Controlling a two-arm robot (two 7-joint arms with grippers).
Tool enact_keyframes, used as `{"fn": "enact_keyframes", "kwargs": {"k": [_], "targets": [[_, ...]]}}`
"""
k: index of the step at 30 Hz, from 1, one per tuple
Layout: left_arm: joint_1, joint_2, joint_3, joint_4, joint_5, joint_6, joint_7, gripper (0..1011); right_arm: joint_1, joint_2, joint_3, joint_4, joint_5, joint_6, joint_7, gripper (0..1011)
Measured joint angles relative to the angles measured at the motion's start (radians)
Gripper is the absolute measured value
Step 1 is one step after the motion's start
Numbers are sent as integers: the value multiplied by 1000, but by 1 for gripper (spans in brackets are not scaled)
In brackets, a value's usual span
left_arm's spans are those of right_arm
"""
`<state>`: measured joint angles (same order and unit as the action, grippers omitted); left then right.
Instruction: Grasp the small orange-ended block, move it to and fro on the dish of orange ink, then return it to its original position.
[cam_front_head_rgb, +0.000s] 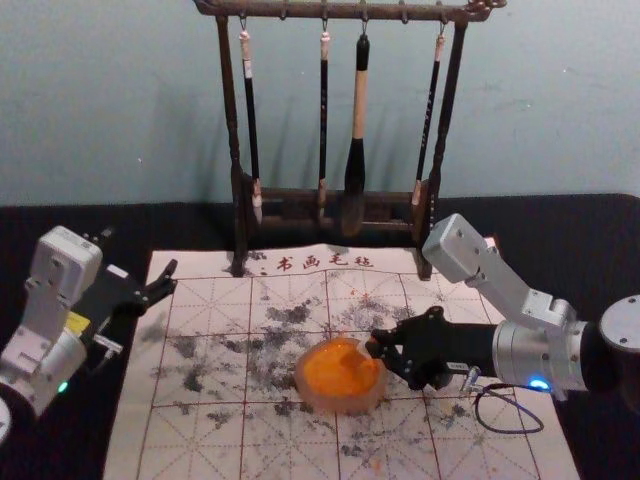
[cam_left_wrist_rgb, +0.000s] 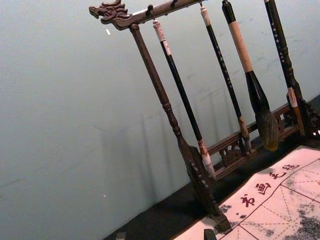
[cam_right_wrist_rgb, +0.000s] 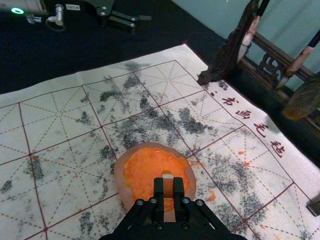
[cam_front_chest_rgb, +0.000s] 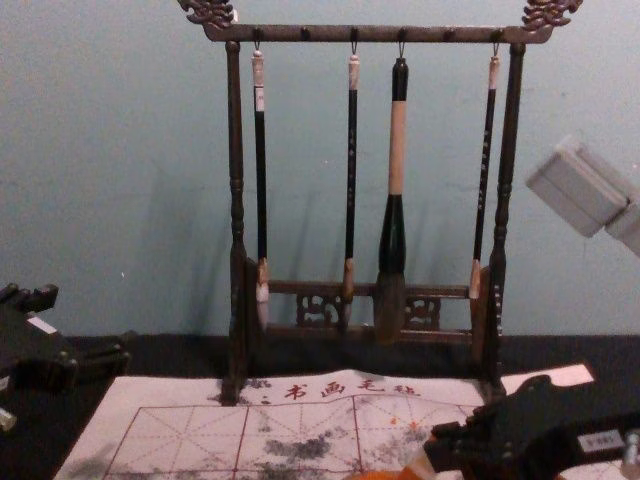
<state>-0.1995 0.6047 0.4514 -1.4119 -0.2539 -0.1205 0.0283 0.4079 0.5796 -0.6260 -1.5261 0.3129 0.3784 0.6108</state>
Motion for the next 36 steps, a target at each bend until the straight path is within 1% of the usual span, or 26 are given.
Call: {"fn": "enact_keyframes", "kwargs": {"k": [11, 23, 36], "targets": [[0, 0, 0, 0, 0, 0, 0, 1010, -8, 26, -8, -29, -16, -1, 4, 30], [0, 0, 0, 0, 0, 0, 0, 1010, -22, 42, 0, -56, -22, 3, 4, 30], [0, 0, 0, 0, 0, 0, 0, 1010, -28, 47, -2, -74, -22, 3, 16, 30]]}}
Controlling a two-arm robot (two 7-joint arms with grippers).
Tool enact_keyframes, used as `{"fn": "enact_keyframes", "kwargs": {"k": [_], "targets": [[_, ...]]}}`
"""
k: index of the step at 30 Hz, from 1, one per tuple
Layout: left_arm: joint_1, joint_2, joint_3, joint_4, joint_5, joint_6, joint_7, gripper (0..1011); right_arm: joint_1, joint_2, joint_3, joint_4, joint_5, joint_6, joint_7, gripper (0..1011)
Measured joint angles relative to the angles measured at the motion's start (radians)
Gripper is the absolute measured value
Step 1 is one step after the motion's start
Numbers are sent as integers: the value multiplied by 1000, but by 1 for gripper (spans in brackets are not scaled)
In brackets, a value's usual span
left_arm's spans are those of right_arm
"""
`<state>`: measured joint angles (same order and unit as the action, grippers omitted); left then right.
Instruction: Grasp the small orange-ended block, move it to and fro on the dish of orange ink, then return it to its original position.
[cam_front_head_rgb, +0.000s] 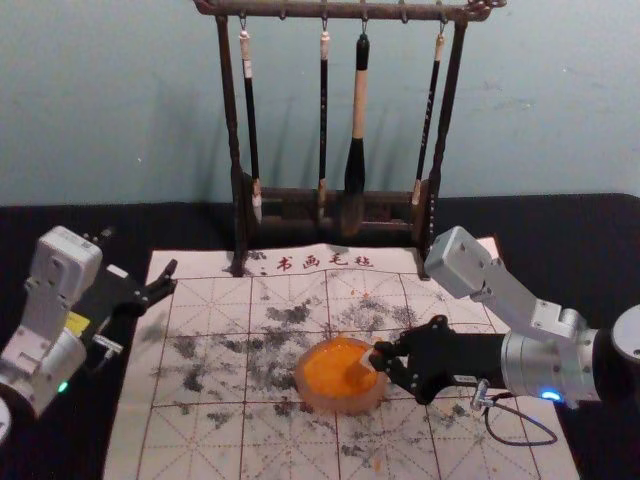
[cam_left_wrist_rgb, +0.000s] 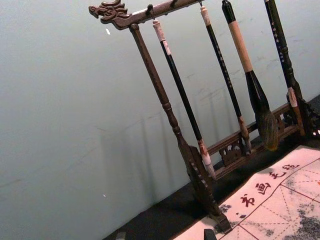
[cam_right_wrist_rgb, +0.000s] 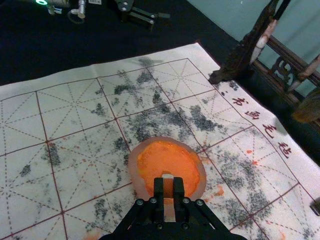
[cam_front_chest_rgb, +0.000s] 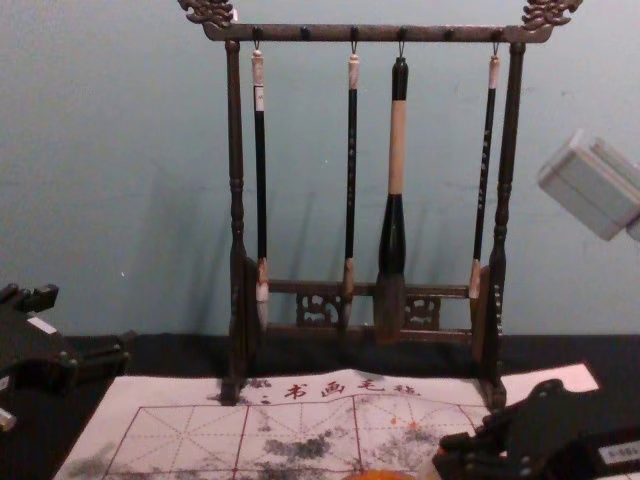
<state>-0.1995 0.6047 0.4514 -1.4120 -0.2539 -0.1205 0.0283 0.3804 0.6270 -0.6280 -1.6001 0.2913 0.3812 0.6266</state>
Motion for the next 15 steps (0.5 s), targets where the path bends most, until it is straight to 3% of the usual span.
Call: {"fn": "enact_keyframes", "kwargs": {"k": [15], "targets": [[0, 0, 0, 0, 0, 0, 0, 1010, 22, -24, -30, 9, -4, -7, 16, 30]]}}
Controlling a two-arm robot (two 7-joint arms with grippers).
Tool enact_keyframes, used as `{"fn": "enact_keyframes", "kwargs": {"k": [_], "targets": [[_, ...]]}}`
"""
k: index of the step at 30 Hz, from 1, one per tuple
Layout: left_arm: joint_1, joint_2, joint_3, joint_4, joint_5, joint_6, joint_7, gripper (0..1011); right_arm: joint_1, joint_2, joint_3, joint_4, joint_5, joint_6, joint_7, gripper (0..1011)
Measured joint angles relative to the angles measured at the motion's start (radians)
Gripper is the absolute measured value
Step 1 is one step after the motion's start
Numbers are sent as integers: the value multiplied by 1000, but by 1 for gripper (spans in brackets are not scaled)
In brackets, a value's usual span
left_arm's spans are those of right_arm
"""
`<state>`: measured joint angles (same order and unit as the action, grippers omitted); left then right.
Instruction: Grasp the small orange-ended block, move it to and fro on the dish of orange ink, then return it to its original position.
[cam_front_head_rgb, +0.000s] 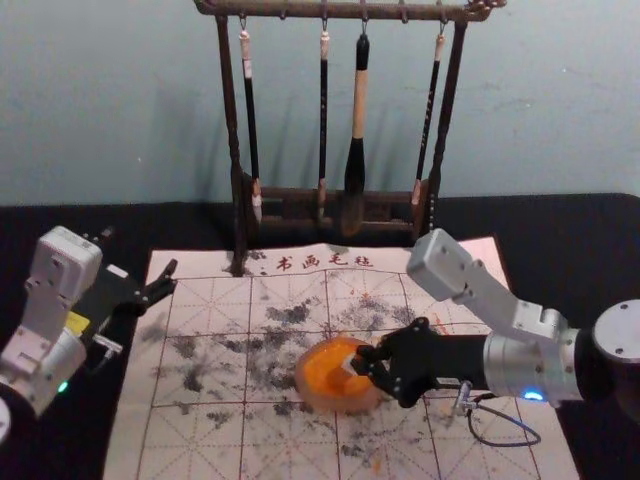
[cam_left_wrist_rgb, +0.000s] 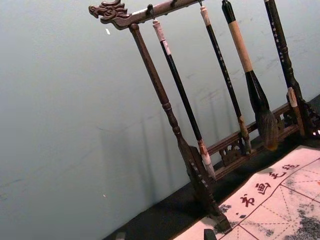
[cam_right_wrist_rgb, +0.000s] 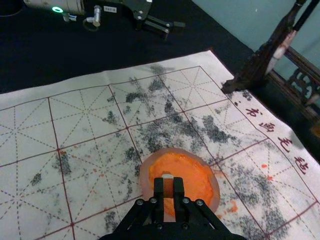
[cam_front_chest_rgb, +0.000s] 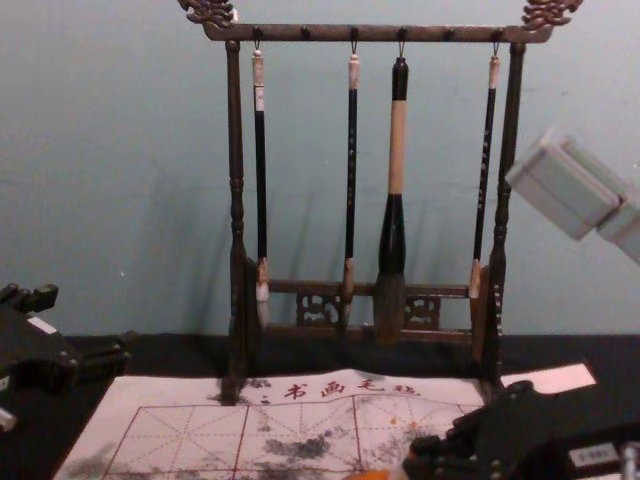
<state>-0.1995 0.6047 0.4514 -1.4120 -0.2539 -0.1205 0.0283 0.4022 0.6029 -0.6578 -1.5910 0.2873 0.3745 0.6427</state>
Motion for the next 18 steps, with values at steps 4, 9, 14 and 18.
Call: {"fn": "enact_keyframes", "kwargs": {"k": [4, 9, 14, 18], "targets": [[0, 0, 0, 0, 0, 0, 0, 1010, 10, -12, -10, 10, -4, -4, 3, 30], [0, 0, 0, 0, 0, 0, 0, 1010, 21, -24, -19, 24, -9, -6, 5, 30], [0, 0, 0, 0, 0, 0, 0, 1010, 32, -36, -25, 40, -14, -8, 5, 30], [0, 0, 0, 0, 0, 0, 0, 1010, 39, -43, -28, 49, -16, -8, 5, 30]]}}
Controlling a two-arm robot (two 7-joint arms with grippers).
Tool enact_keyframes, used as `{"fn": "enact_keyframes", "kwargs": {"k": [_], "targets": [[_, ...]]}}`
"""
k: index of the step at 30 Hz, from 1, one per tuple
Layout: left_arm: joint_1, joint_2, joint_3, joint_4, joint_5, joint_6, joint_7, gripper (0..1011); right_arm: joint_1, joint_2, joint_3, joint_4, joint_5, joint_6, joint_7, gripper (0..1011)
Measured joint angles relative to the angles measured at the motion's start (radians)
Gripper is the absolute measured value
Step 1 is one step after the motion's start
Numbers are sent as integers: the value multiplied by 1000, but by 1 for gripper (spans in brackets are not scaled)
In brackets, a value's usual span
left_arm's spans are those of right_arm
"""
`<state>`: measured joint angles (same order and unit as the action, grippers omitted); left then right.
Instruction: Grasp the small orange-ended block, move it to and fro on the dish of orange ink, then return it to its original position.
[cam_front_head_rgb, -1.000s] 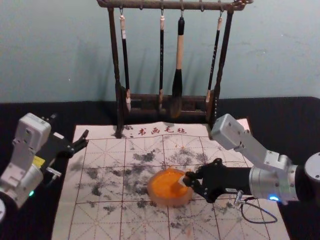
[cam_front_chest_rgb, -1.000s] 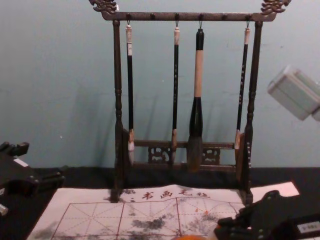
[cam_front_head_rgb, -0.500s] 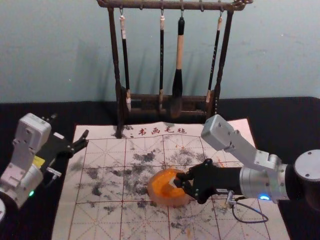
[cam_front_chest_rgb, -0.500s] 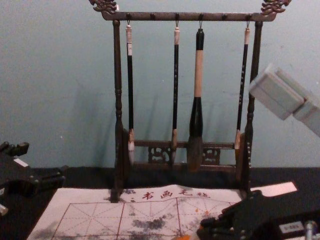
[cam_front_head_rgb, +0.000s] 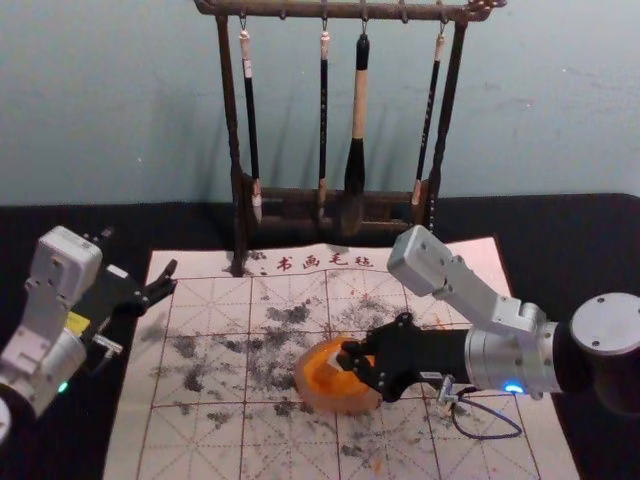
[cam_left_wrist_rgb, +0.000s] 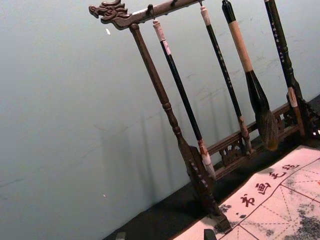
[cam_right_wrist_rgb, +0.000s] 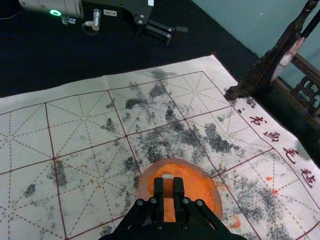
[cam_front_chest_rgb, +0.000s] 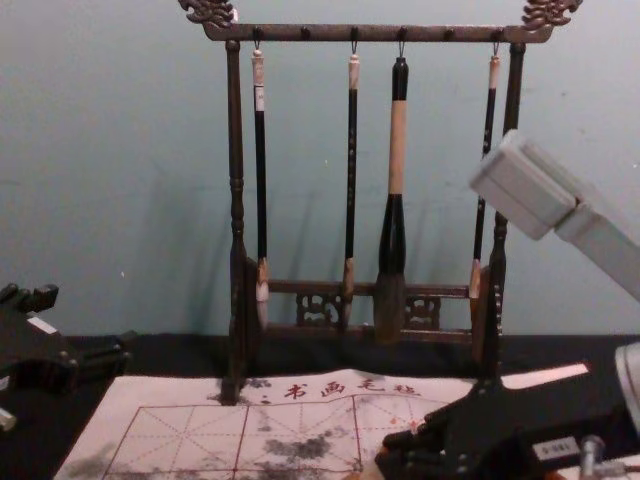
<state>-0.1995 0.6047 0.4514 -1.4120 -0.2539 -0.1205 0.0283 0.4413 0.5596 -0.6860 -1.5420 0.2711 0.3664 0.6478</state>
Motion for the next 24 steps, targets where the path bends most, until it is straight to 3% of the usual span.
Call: {"fn": "enact_keyframes", "kwargs": {"k": [24], "targets": [[0, 0, 0, 0, 0, 0, 0, 1010, 25, -26, 12, 50, -27, -1, -25, 30]]}}
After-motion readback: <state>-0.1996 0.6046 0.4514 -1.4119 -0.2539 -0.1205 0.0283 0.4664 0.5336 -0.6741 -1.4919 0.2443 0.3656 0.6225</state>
